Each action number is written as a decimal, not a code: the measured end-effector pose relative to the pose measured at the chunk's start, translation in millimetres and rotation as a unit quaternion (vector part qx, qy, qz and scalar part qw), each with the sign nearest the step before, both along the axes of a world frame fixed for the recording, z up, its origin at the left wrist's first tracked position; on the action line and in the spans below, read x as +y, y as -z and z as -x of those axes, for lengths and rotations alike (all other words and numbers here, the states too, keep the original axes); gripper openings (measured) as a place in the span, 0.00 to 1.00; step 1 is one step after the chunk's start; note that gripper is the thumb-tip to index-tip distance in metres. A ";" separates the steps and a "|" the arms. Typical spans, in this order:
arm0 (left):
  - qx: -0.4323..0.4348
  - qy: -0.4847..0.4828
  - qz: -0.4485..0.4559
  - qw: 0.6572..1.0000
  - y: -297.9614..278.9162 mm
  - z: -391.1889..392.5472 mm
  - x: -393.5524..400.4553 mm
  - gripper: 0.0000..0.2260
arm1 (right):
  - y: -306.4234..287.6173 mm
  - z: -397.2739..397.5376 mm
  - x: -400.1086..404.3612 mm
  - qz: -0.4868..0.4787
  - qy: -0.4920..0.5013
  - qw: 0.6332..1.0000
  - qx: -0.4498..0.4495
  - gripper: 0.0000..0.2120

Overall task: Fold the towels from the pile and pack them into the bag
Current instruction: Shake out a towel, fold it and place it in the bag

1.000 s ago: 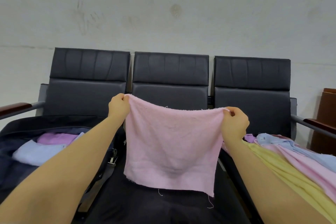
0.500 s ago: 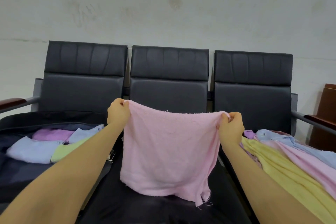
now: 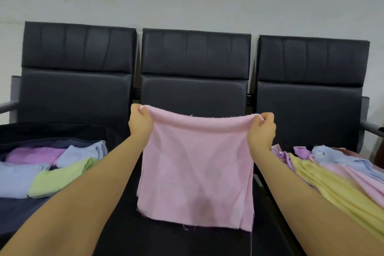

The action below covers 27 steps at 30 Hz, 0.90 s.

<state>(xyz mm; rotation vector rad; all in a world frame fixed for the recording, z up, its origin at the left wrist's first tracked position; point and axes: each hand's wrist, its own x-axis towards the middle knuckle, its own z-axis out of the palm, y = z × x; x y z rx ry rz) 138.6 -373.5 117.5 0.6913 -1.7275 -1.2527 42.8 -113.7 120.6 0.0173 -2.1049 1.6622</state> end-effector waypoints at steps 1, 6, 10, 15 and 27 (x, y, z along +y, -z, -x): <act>0.024 0.005 -0.002 1.000 -7.0 4.1 0.5 0.10 | -5.7 3.3 -4.4 0.010 0.000 1.000 0.010 0.05; 0.141 0.010 -0.011 0.990 -30.0 0.5 11.8 0.06 | -25.8 -0.9 -10.6 0.078 -0.024 0.994 0.078 0.05; 0.179 -0.024 -0.037 0.983 -17.2 -26.6 28.1 0.09 | -14.1 -22.6 -2.8 0.099 -0.034 0.992 0.076 0.08; 0.135 -0.057 -0.036 0.989 26.5 -61.9 46.9 0.09 | 27.7 -52.9 13.7 0.077 -0.013 0.996 0.044 0.03; -0.219 -0.140 0.165 0.951 132.7 -107.5 49.7 0.11 | 124.4 -88.5 45.3 -0.101 0.032 0.993 -0.061 0.04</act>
